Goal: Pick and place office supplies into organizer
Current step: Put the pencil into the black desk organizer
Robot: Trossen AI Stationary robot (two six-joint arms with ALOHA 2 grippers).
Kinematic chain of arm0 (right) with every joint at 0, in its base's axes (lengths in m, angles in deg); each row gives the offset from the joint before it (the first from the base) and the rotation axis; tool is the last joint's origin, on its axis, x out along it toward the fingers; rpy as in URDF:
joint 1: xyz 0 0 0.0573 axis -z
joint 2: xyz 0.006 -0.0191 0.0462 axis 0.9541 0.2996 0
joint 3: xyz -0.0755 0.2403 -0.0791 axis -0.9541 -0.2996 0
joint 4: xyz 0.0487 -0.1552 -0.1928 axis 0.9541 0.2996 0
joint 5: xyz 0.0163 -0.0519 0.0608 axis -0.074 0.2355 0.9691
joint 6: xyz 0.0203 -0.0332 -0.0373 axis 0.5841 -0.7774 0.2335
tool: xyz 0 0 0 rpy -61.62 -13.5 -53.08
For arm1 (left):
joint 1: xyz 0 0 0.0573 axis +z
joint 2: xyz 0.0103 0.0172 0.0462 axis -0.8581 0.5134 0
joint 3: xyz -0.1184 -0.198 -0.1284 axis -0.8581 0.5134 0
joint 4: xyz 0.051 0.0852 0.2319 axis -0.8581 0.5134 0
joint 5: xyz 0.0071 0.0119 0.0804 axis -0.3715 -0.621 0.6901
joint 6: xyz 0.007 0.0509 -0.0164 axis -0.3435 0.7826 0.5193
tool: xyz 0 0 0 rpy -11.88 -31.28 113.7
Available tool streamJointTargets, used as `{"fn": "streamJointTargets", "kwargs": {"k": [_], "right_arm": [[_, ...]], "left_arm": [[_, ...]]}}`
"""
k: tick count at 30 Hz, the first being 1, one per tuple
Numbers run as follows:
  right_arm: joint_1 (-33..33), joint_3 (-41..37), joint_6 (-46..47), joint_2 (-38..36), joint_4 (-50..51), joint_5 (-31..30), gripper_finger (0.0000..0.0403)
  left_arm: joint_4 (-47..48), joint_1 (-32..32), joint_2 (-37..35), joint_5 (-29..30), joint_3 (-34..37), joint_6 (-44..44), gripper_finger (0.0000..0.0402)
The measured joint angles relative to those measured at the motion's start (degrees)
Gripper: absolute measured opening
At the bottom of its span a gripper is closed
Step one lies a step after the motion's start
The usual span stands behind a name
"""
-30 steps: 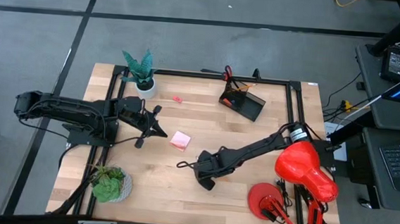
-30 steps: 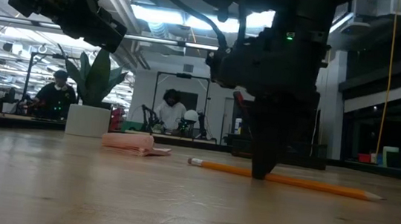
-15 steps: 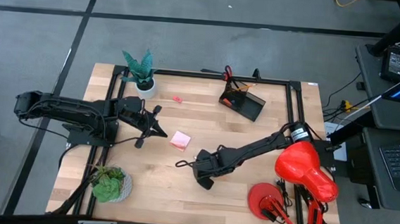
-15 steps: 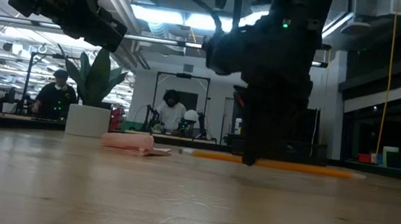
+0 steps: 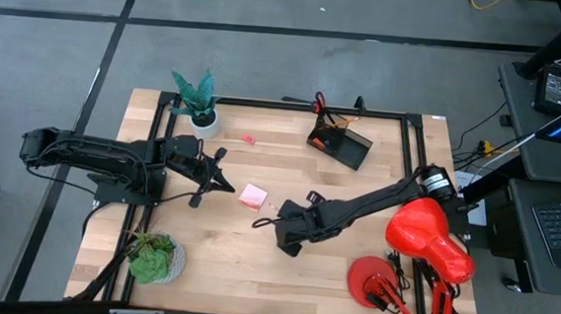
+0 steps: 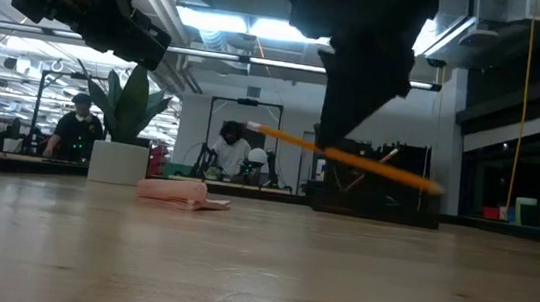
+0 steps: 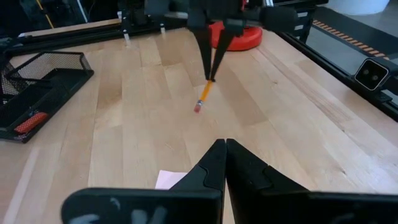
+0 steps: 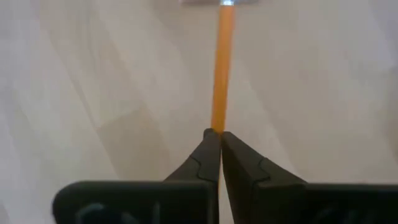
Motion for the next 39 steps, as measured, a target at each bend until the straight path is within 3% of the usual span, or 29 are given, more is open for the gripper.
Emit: {"fn": "streamJointTargets", "kwargs": {"k": [16,31,39], "right_arm": [[0.0,0.0,-0.2,-1.5,0.8,-1.3,0.0003],[0.1,0.0,-0.5,-1.5,1.7,-1.2,0.0013],[2.6,0.0,1.2,-1.5,1.8,9.3,0.0036]], "left_arm": [[0.0,0.0,0.0,0.0,0.0,0.0,0.0006],[0.0,0.0,0.0,0.0,0.0,-0.1,0.0006],[0.0,0.0,0.0,0.0,0.0,-0.5,0.0006]]}}
